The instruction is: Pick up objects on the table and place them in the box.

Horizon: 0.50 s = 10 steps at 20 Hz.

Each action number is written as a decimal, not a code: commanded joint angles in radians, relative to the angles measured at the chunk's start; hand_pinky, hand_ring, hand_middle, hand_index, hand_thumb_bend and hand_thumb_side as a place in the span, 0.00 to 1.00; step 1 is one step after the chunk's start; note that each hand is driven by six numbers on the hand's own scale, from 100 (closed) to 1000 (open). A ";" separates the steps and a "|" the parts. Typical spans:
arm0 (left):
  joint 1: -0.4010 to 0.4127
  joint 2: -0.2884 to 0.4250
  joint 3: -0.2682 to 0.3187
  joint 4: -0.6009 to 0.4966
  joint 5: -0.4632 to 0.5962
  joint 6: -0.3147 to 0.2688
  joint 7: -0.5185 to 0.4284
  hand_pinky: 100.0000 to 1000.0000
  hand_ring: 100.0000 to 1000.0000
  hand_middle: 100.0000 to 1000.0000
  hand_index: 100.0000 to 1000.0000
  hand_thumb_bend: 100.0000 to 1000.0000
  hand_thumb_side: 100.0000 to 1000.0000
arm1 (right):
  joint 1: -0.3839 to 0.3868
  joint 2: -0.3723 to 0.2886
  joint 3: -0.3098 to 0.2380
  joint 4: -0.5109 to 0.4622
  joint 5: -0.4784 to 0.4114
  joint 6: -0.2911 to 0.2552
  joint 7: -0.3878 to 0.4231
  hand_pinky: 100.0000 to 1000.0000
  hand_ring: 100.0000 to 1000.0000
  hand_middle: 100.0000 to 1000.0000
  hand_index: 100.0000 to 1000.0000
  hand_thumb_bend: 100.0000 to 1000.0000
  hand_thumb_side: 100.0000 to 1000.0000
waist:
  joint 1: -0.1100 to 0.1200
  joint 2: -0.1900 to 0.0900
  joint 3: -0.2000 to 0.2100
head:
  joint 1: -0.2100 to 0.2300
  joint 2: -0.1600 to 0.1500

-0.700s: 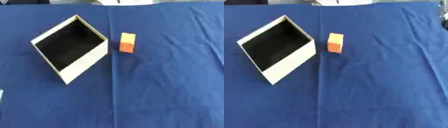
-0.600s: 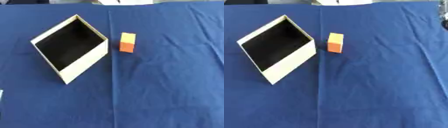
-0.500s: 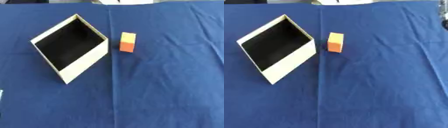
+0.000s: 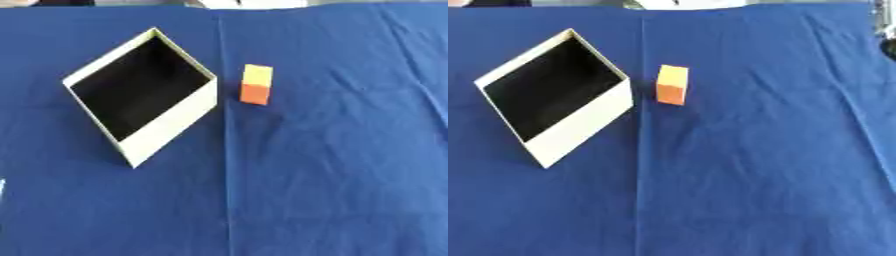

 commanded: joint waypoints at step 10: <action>-0.006 0.043 -0.012 -0.019 0.003 0.004 -0.019 0.35 0.48 0.55 0.66 0.03 0.58 | -0.159 -0.225 0.143 -0.004 0.073 0.097 0.159 0.82 0.81 0.74 0.81 0.00 0.78 | -0.029 -0.031 0.028 | -0.025 0.009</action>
